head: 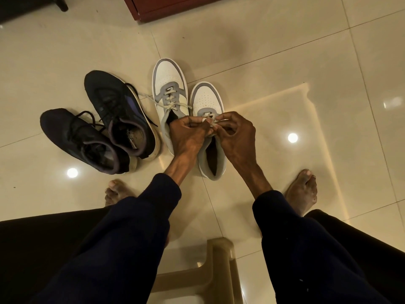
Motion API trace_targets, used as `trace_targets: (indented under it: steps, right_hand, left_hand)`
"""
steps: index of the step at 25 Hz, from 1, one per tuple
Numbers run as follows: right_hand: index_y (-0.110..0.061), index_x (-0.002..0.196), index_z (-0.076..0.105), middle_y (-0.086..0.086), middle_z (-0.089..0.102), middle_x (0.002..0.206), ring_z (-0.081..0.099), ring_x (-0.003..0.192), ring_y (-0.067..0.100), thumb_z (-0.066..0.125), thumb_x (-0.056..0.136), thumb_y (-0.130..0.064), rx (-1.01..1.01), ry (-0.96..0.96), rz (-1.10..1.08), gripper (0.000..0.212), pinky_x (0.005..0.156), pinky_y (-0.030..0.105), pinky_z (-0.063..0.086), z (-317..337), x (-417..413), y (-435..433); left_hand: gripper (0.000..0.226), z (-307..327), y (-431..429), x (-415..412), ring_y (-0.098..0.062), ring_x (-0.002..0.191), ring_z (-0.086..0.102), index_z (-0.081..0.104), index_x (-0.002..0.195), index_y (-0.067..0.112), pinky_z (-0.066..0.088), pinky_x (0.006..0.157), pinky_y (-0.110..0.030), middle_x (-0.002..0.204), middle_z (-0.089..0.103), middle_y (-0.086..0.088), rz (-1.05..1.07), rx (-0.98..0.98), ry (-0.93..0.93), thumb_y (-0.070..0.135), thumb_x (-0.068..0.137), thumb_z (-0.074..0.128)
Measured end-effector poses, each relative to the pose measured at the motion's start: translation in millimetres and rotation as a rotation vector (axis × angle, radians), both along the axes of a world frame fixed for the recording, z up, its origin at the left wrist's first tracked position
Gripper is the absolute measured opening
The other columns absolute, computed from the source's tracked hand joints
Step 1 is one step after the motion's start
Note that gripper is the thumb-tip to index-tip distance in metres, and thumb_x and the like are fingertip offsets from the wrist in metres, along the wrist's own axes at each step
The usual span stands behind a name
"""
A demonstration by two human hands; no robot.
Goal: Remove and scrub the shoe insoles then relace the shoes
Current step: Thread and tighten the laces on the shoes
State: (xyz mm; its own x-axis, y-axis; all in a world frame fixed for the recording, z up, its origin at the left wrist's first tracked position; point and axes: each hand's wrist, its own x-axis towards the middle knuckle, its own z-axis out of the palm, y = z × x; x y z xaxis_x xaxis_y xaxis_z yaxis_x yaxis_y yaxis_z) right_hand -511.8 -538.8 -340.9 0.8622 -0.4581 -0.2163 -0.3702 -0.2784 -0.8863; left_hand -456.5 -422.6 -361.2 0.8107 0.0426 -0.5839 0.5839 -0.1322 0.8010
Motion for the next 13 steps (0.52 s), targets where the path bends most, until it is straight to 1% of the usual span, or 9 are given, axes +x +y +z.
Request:
trace_targets:
  steps: [1,3,4,6,8,10,12,13]
  right_hand:
    - [-0.008,0.107,0.075,-0.001,0.076,0.098,0.072,0.090,0.004,0.075,0.092,-0.013,-0.015,-0.013,0.024,0.016,0.087,0.021,0.058,-1,-1,0]
    - [-0.008,0.111,0.077,0.004,0.077,0.102,0.070,0.093,0.006,0.072,0.095,-0.014,-0.056,-0.009,0.087,0.019,0.089,0.010,0.051,-4,-1,-1]
    - [-0.007,0.112,0.077,0.008,0.077,0.104,0.069,0.093,0.010,0.070,0.095,-0.016,-0.086,0.009,0.114,0.019,0.086,0.003,0.047,-5,-1,-2]
    - [-0.005,0.109,0.078,0.013,0.076,0.103,0.069,0.092,0.021,0.068,0.096,-0.015,-0.141,0.051,0.152,0.019,0.080,-0.002,0.041,-7,2,-5]
    - [-0.004,0.106,0.078,0.014,0.075,0.102,0.067,0.089,0.021,0.067,0.095,-0.014,-0.144,0.074,0.168,0.018,0.076,-0.002,0.039,-6,4,-6]
    - [-0.006,0.102,0.079,0.011,0.076,0.098,0.066,0.084,0.016,0.068,0.095,-0.016,-0.133,0.082,0.181,0.016,0.075,0.001,0.043,-3,5,-9]
    - [-0.008,0.097,0.079,0.006,0.077,0.090,0.067,0.078,0.009,0.070,0.094,-0.019,-0.124,0.074,0.160,0.015,0.074,0.012,0.053,-2,5,-12]
    - [-0.008,0.096,0.078,0.003,0.076,0.086,0.068,0.075,0.005,0.073,0.092,-0.020,-0.101,0.073,0.117,0.013,0.073,0.015,0.055,-1,4,-14]
  left_hand:
    - [0.020,0,-1,0,-0.028,0.072,0.077,0.076,0.094,0.000,0.065,0.073,-0.043,0.081,0.078,-0.012,0.006,0.012,0.003,0.011,0.081,0.086]
    - [0.016,3,-1,1,-0.024,0.068,0.077,0.076,0.092,0.002,0.065,0.068,-0.037,0.078,0.077,-0.008,-0.028,0.031,-0.004,0.009,0.082,0.085]
    - [0.014,4,0,2,-0.023,0.068,0.077,0.077,0.091,0.005,0.065,0.068,-0.038,0.077,0.077,-0.007,-0.066,0.025,-0.027,0.011,0.082,0.085]
    - [0.014,3,4,3,-0.025,0.072,0.077,0.079,0.090,0.012,0.065,0.072,-0.045,0.080,0.078,-0.004,-0.165,0.025,-0.111,0.022,0.081,0.086]
    - [0.010,3,8,2,-0.023,0.076,0.076,0.079,0.090,0.018,0.064,0.076,-0.046,0.083,0.078,-0.001,-0.271,0.064,-0.196,0.024,0.084,0.084]
    - [0.008,3,9,3,-0.019,0.080,0.075,0.078,0.093,0.018,0.064,0.079,-0.044,0.087,0.077,0.001,-0.351,0.124,-0.243,0.023,0.087,0.081]
    - [0.008,4,7,5,-0.014,0.082,0.074,0.077,0.093,0.018,0.064,0.080,-0.041,0.086,0.076,0.004,-0.390,0.170,-0.250,0.025,0.089,0.079]
    - [0.007,5,6,6,-0.012,0.080,0.074,0.076,0.091,0.019,0.064,0.079,-0.039,0.083,0.075,0.007,-0.389,0.173,-0.237,0.025,0.088,0.080]
